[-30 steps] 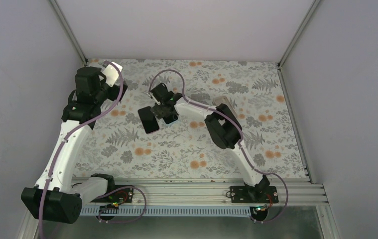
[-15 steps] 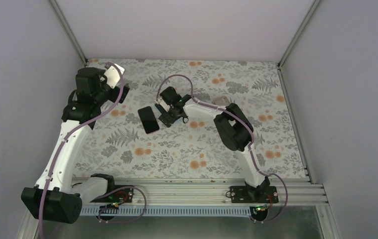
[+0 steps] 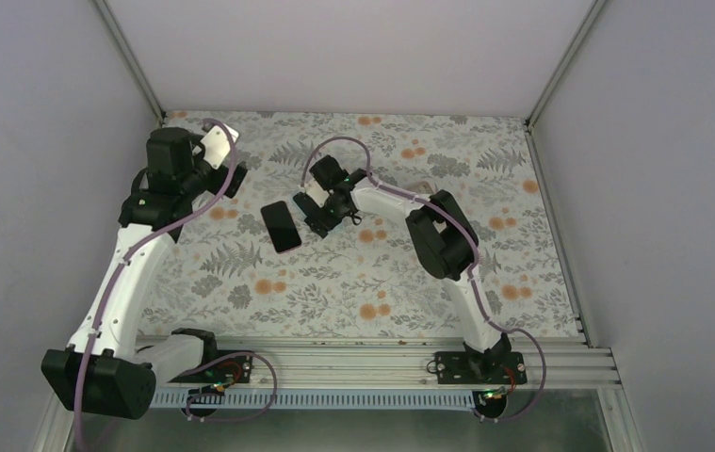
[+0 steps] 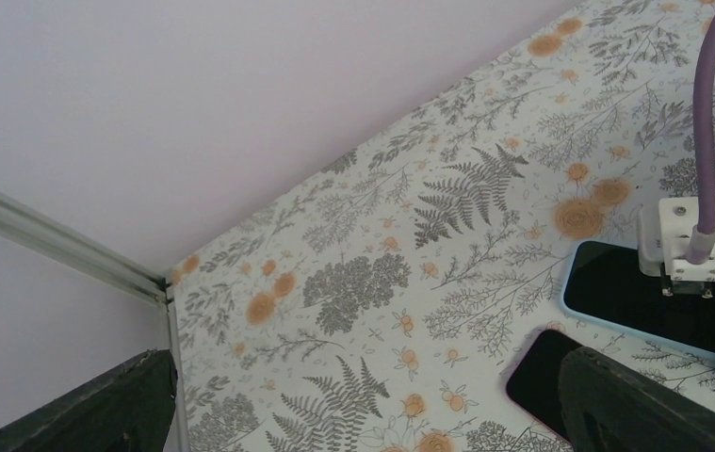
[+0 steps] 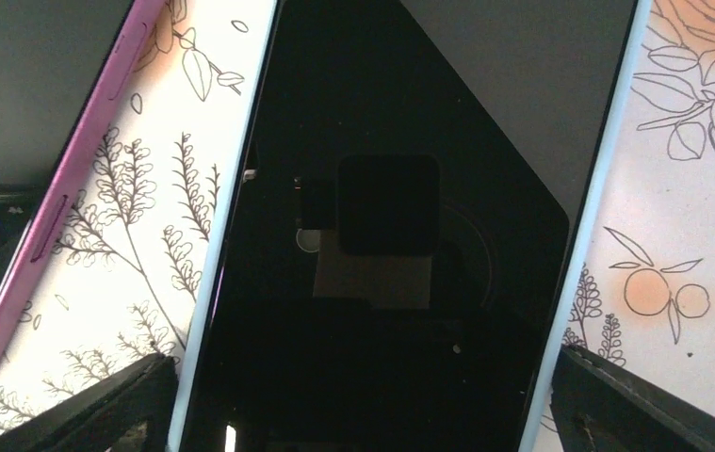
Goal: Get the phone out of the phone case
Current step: Pick up the phone at the center of the board.
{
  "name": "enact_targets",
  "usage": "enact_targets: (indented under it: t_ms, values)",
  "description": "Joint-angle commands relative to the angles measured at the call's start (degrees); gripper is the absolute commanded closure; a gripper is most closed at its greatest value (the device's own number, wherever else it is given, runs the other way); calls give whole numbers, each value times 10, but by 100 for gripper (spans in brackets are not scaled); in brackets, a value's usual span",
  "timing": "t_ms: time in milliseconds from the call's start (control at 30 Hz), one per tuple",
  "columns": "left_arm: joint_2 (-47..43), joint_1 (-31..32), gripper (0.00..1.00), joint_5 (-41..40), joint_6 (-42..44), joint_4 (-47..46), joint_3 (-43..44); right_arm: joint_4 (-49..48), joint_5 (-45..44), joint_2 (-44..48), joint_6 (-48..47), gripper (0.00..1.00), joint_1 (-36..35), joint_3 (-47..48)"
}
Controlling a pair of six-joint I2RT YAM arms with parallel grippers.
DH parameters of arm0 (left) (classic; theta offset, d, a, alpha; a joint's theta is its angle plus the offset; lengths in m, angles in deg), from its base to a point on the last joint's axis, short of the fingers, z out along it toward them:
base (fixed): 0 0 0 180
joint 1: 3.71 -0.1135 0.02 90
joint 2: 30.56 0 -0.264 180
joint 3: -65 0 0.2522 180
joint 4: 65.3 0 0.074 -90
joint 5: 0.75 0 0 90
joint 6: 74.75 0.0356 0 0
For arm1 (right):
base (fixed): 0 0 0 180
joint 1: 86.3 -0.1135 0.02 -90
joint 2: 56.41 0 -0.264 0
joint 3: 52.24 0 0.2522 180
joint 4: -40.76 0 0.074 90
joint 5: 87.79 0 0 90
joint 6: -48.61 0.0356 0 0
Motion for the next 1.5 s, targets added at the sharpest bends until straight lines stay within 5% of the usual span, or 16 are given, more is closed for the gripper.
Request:
enact_targets:
  t_ms: [0,167,300,567,967,1467]
  values:
    - [16,-5,0,-6,5,13,18,112,-36,-87,-4,8,0,-23]
    - [23,-5,0,-4,10,19,26,119,-65,-89,1,26,0,-28]
    - [45,-5,0,23,18,31,29,92,-89,-59,-2,30,0,-58]
    - [208,-9,0,264,52,180,116,-33,-155,98,-40,43,-1,-145]
    - [495,-7,0,539,162,478,361,-76,-148,254,-64,45,-24,-165]
    - [611,-6,0,595,118,481,412,-53,-130,250,-53,45,-67,-102]
